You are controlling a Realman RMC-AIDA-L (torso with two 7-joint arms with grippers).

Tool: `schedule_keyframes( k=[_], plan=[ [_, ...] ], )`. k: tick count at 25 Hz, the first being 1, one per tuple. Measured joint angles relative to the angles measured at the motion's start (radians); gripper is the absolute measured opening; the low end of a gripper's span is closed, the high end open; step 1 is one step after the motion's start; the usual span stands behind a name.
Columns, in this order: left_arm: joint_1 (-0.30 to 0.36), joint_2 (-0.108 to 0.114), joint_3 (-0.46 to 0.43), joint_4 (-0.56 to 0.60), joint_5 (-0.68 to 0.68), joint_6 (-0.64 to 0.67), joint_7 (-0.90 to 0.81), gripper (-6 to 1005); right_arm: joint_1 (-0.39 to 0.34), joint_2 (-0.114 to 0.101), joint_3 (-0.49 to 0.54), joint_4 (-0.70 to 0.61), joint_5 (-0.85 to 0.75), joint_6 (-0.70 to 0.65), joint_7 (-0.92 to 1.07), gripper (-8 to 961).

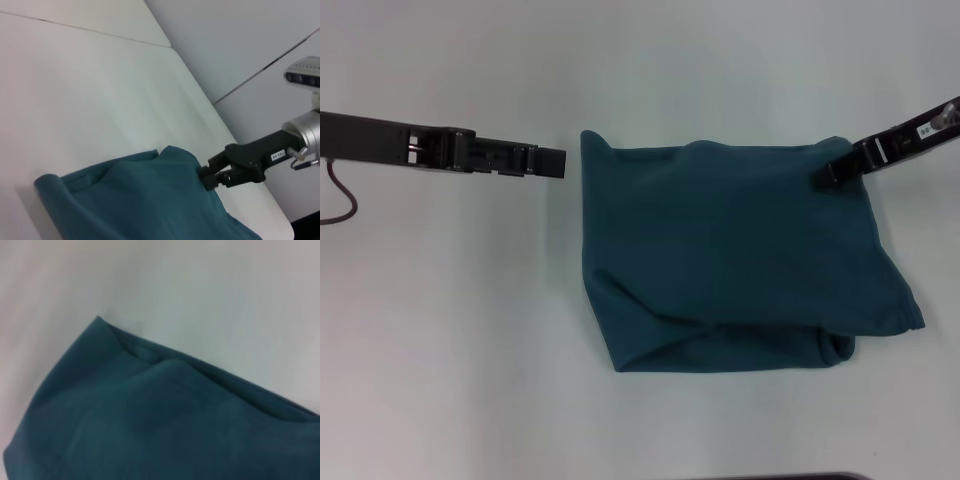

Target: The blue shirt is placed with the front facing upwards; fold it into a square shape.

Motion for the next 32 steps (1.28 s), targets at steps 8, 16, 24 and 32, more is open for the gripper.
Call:
schedule_keyframes(
  k=[8,16,24,32],
  plan=[
    [-0.001,0.006,0.003,0.015,0.000,-0.023,0.006,934,0.005,0.004,0.008,-0.001,0.000,0.046,0.005,305],
    [-0.001,0.009,0.001,0.020,0.000,-0.026,0.008,934,0.006,-0.022,0.011,0.016,0.171,-0.065,0.004,302],
    [0.005,0.007,0.000,0.019,-0.004,-0.028,0.009,935,0.022,-0.012,-0.016,0.178,0.096,0.067,0.058,311],
    [0.000,0.004,0.000,0.017,-0.001,-0.030,0.009,935,0.014,-0.009,-0.022,0.188,0.076,0.115,0.074,331]
  ],
)
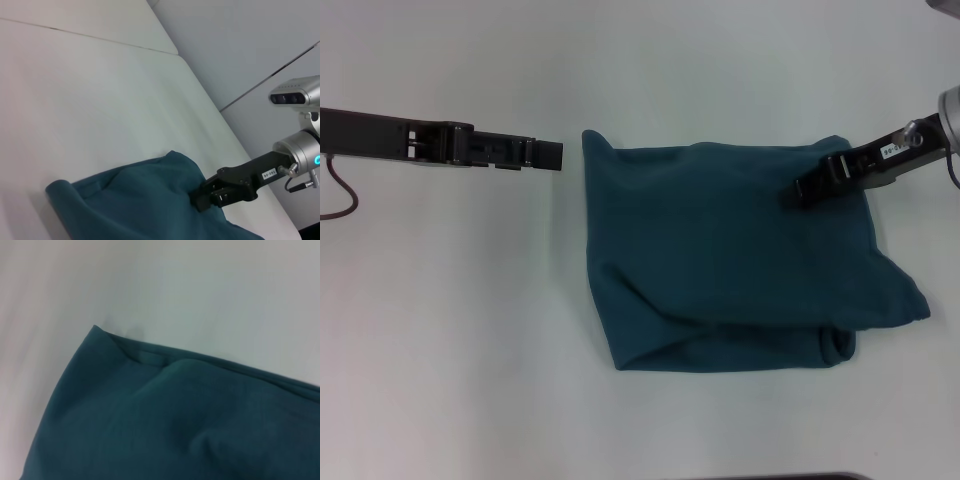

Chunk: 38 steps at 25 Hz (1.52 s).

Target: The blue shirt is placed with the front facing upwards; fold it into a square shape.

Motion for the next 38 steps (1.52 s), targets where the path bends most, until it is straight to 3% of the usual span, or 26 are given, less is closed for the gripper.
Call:
schedule_keyframes(
  k=[7,12,15,18,21,23,28,31,32,36,38],
  plan=[
    [0.005,0.004,-0.002,0.002,-0.005,0.000,-0.001,935,-0.019,-0.015,0.062,-0.124,0.064,-0.164,-0.024,348],
    [0.016,0.010,0.009,0.038,0.008,0.019,0.026,935,-0.070,-0.017,0.112,-0.208,0.079,-0.206,-0.132,361],
    [0.021,0.018,0.004,0.113,0.025,0.011,-0.021,935,-0.123,-0.003,0.176,-0.204,0.170,-0.207,-0.313,369],
    [0.020,0.018,0.007,0.127,0.043,-0.004,-0.056,935,-0.194,0.018,0.244,-0.177,0.374,-0.244,-0.539,376],
    [0.020,0.005,0.008,0.121,0.060,-0.015,-0.071,935,-0.261,0.024,0.260,-0.095,0.590,-0.332,-0.778,383],
    [0.017,-0.001,0.005,0.121,0.058,-0.020,-0.067,935,-0.283,0.021,0.261,-0.047,0.653,-0.353,-0.845,388],
    [0.014,-0.035,0.006,0.145,0.056,-0.115,-0.029,935,-0.312,0.031,0.251,-0.017,0.595,-0.325,-0.897,401],
    [0.014,-0.042,0.008,0.151,0.056,-0.131,-0.022,935,-0.321,0.036,0.257,-0.019,0.496,-0.291,-0.887,663],
    [0.014,-0.059,0.008,0.156,0.054,-0.156,-0.013,935,-0.325,0.036,0.260,-0.019,0.471,-0.272,-0.874,701],
    [0.007,-0.074,0.008,0.157,0.053,-0.185,-0.022,935,-0.342,0.023,0.263,-0.009,0.397,-0.191,-0.832,851],
    [0.002,-0.077,0.013,0.162,0.054,-0.205,-0.029,935,-0.349,0.019,0.267,-0.005,0.393,-0.179,-0.834,851]
  ],
)
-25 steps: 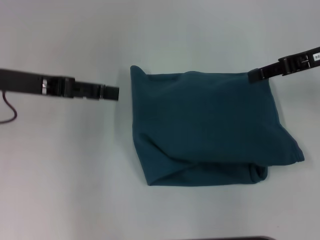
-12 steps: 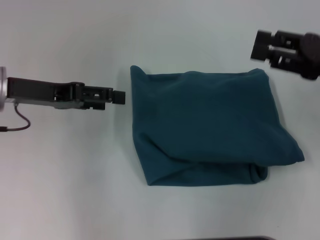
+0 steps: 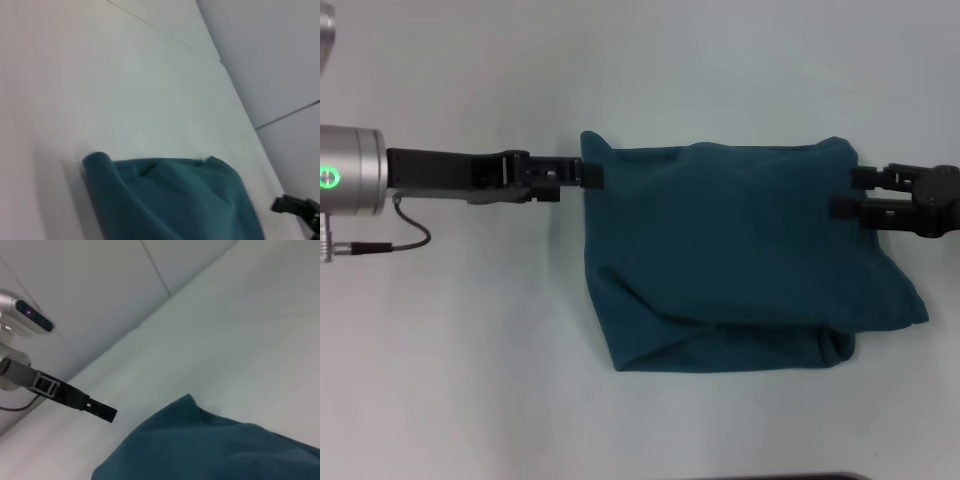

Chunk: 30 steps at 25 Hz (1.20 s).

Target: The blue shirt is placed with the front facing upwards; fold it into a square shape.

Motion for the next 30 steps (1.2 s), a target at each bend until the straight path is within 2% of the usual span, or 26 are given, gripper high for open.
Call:
schedule_keyframes(
  k=[5,20,26,30],
  plan=[
    [-0.004,-0.001,0.079,0.020,0.009,-0.080,-0.029,935,0.000,0.005,0.021,0.001,0.003,-0.003,-0.005,851],
    [-0.005,-0.003,0.167,0.065,0.053,-0.124,-0.129,929,0.027,0.007,0.023,0.001,0.003,-0.006,0.007,851],
    [-0.040,-0.004,0.168,0.121,0.052,-0.137,-0.136,896,0.026,0.006,0.023,0.002,0.003,-0.006,0.007,852],
    [-0.082,-0.004,0.200,0.174,0.049,-0.166,-0.141,874,0.026,0.005,0.023,0.002,0.003,-0.006,0.007,852]
  ],
)
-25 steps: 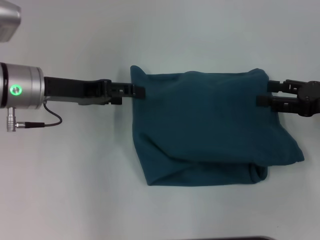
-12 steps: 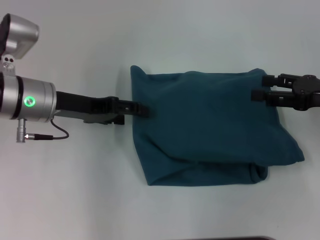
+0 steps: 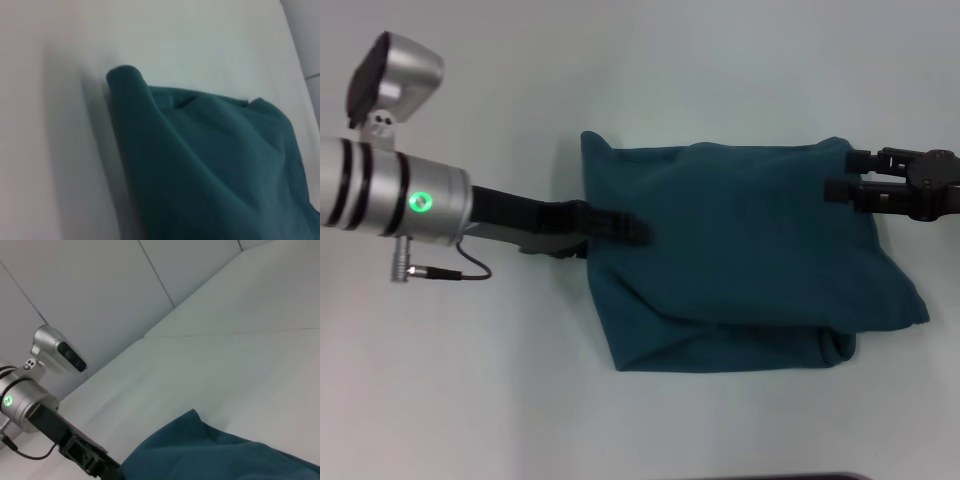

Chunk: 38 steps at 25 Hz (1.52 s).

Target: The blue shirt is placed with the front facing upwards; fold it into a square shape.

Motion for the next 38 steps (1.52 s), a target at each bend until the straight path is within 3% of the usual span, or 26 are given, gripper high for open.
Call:
schedule_keyframes(
  k=[8,19,25,27,29,33,38],
  plan=[
    [-0.039,-0.001,0.048,0.009,-0.005,-0.017,-0.022,831,0.001,-0.001,0.008,0.000,0.000,0.005,-0.004,852],
    [-0.009,0.005,0.036,-0.017,-0.009,0.034,-0.011,610,0.016,0.010,0.025,0.002,0.000,0.007,-0.008,852],
    [0.003,0.006,0.032,-0.025,-0.009,0.057,-0.001,397,0.023,0.012,0.025,0.010,0.001,0.008,-0.002,851],
    [0.015,0.010,0.022,-0.036,-0.009,0.070,0.002,199,0.027,0.013,0.025,0.011,0.002,0.008,-0.001,851],
    [0.027,0.014,0.006,-0.048,-0.009,0.080,0.005,182,0.028,0.015,0.025,0.011,0.002,0.008,-0.001,851],
    [0.062,0.034,-0.060,-0.071,-0.007,0.121,0.024,147,0.029,0.022,0.026,0.011,0.002,0.006,0.000,852],
    [0.111,0.086,-0.091,-0.092,-0.007,0.145,0.027,146,0.039,0.028,0.026,0.011,0.002,0.005,0.002,852]
  ],
)
